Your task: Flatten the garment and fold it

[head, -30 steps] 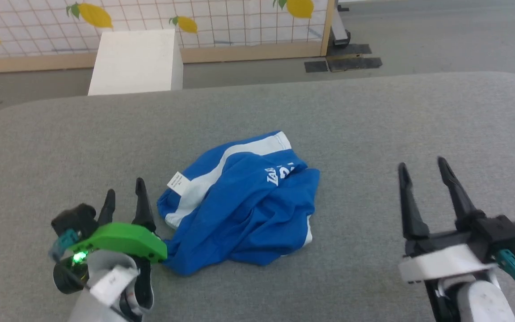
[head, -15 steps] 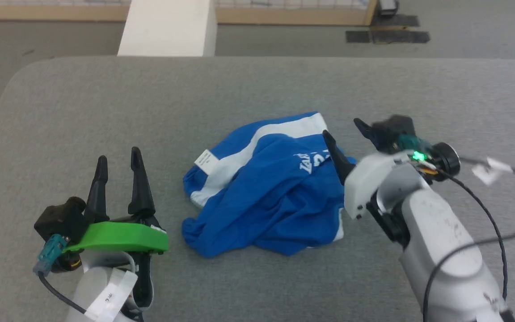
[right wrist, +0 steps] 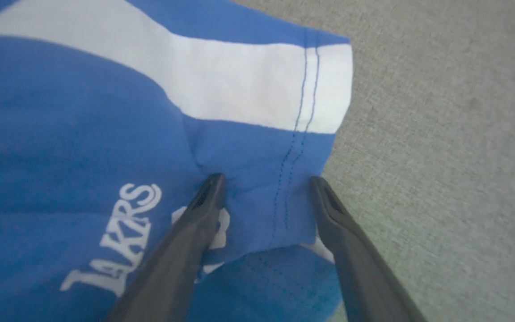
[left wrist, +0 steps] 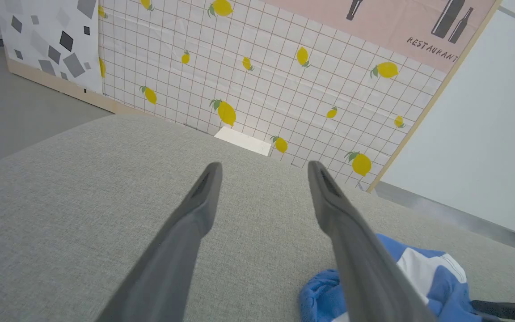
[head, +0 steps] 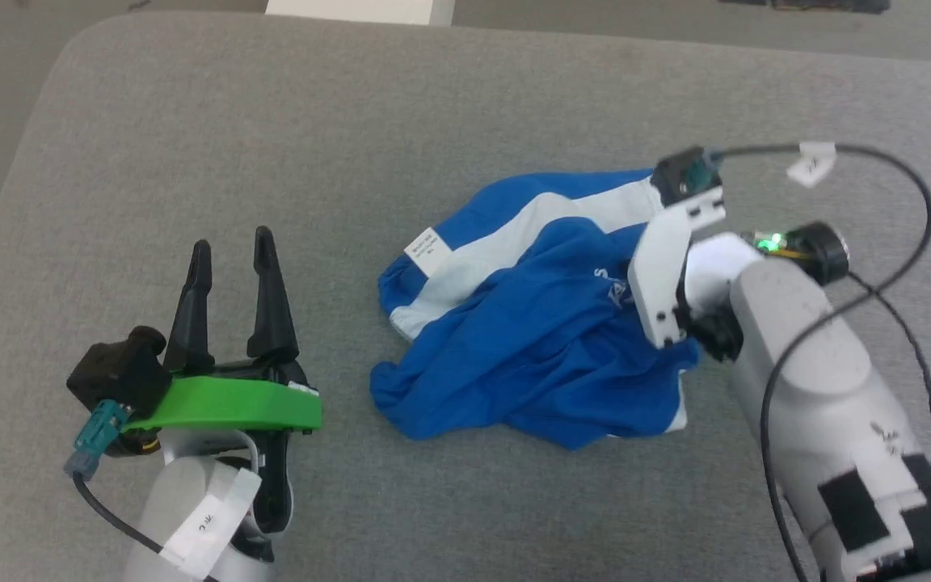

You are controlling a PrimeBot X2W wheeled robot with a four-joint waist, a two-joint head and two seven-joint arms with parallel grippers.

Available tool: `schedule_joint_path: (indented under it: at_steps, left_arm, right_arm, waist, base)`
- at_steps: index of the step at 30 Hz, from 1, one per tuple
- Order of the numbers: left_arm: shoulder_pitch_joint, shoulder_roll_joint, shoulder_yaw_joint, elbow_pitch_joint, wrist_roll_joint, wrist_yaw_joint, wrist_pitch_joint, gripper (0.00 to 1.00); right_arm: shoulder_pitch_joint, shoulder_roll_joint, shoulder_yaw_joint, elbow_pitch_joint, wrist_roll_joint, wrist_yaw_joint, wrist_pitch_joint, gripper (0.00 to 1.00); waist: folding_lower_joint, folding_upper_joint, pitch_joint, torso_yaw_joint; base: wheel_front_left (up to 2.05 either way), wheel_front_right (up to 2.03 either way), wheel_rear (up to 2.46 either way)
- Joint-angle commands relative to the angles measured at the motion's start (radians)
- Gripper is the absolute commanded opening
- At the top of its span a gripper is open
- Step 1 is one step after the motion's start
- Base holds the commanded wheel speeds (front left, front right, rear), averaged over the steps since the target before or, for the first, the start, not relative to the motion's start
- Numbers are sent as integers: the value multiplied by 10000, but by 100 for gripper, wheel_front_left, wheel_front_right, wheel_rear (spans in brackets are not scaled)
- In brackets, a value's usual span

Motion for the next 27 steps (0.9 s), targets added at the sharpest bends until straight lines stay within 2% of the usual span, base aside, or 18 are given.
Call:
schedule_joint_path:
  at_steps: [1, 2, 3, 6, 9, 14, 22, 27]
  left_arm:
    - [-149, -24, -31, -37, -108, 72, -46, 100]
    - [-151, -25, -42, -40, -113, 83, -47, 100]
    - [-146, -25, -48, -41, -123, 95, -47, 100]
    - [-108, -25, -17, -44, -135, 113, -47, 100]
    - [-52, -25, 38, 3, -90, 107, -47, 100]
    - [97, -25, 116, 85, 84, 70, -47, 100]
    - [397, -25, 113, 388, 266, -104, -47, 100]
    - [569, -26, 107, 549, 321, -175, -47, 100]
  right_arm:
    - [57, -5, 63, 406, -41, 60, 478, 60]
    - [28, -5, 44, 485, -3, 60, 687, 18]
    - [5, -16, 19, 522, -26, 60, 861, 0]
    - [22, -193, -294, 174, -158, 60, 383, 0]
    - [301, -357, -859, -400, -457, 60, -568, 0]
    - [1290, -504, -1924, -1510, -1137, 60, -1518, 0]
    - [3640, -363, -3571, -3963, -1984, 60, -1903, 0]
    - [4998, -276, -4143, -5095, -1295, 60, -1443, 0]
  waist:
    - [-1, 0, 222, 210]
    - [-1, 0, 228, 211]
    - [-1, 0, 227, 202]
    - [-1, 0, 190, 135]
    - [-1, 0, 27, 12]
    - [-1, 0, -372, -305]
    - [-1, 0, -1115, -752]
    - [-1, 0, -1455, -932]
  base:
    - [0, 0, 0]
    - [0, 0, 0]
    - [0, 0, 0]
    - [0, 0, 0]
    - [0, 0, 0]
    - [0, 0, 0]
    - [0, 0, 0]
    - [0, 0, 0]
